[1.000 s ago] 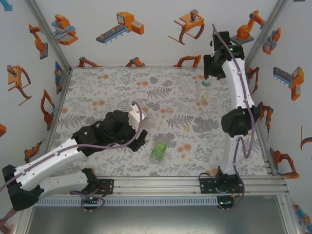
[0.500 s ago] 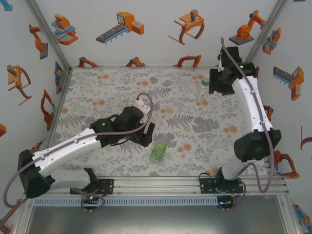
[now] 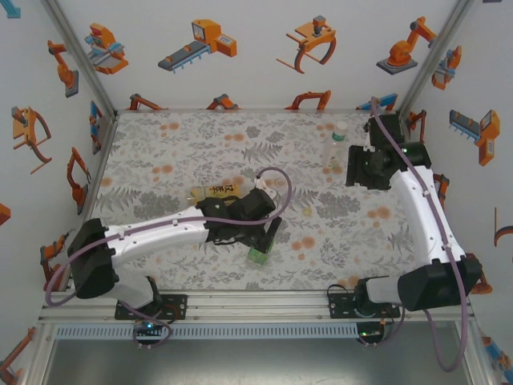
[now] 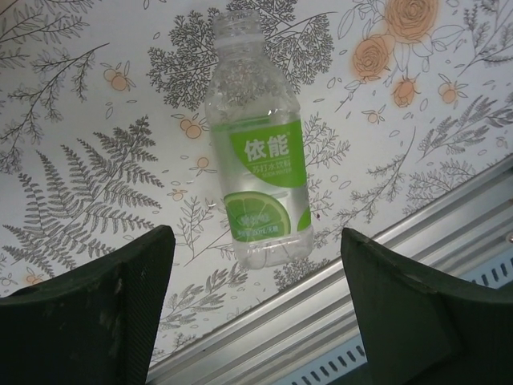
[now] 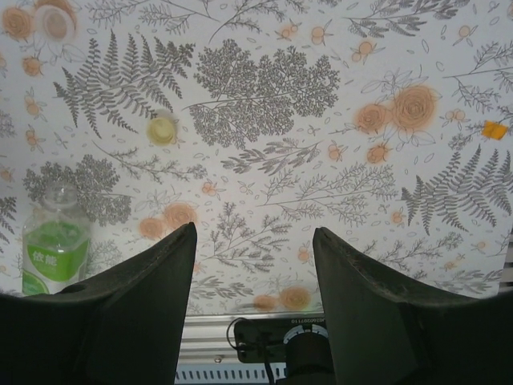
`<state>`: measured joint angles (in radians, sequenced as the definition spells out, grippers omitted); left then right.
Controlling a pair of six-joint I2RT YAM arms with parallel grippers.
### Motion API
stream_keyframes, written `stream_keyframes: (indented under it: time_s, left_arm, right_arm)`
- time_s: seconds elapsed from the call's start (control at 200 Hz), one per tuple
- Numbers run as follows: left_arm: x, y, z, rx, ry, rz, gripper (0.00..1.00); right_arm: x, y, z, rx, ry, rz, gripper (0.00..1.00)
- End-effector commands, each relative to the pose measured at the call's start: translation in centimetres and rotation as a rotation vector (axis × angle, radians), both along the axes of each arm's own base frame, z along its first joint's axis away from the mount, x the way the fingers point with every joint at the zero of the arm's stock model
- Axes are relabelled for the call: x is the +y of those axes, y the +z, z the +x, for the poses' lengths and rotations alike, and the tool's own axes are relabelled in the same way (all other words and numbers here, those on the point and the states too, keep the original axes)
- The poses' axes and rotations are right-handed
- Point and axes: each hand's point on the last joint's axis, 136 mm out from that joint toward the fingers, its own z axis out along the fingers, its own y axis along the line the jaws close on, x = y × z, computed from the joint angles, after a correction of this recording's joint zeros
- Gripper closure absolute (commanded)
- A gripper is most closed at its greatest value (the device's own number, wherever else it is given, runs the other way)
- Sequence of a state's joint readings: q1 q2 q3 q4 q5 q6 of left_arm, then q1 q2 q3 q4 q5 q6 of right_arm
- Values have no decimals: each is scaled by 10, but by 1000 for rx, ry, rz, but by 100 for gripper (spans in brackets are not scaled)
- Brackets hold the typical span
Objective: Screw on the bottle caps
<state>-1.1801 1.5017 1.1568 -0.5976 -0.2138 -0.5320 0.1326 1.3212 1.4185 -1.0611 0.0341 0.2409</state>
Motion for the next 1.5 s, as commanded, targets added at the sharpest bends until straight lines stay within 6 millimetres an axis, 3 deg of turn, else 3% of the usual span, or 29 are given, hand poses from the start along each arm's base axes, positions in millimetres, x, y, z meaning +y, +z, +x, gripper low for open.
stream_keyframes:
  time_s: [0.0,0.19,0.661,1.182,1.497]
  left_arm:
    - [-10,-7,2,-6,20,25,22]
    - [-22,-38,1,22,14,74,21]
    - [-14,-104,-6,79,67,97,25]
    - [-13,-115,-7,97,70,105,43]
    - [-23,-96,-6,74,28,67,50]
  right_arm:
    - [4,0,-7,-13,-7,33,43]
    - [4,-10,-19,6,-5,40,43]
    - [3,-27,-34,49,-3,43,43]
    - [5,-25,-33,45,-30,67,43]
    - [7,-15,-33,33,-31,84,43]
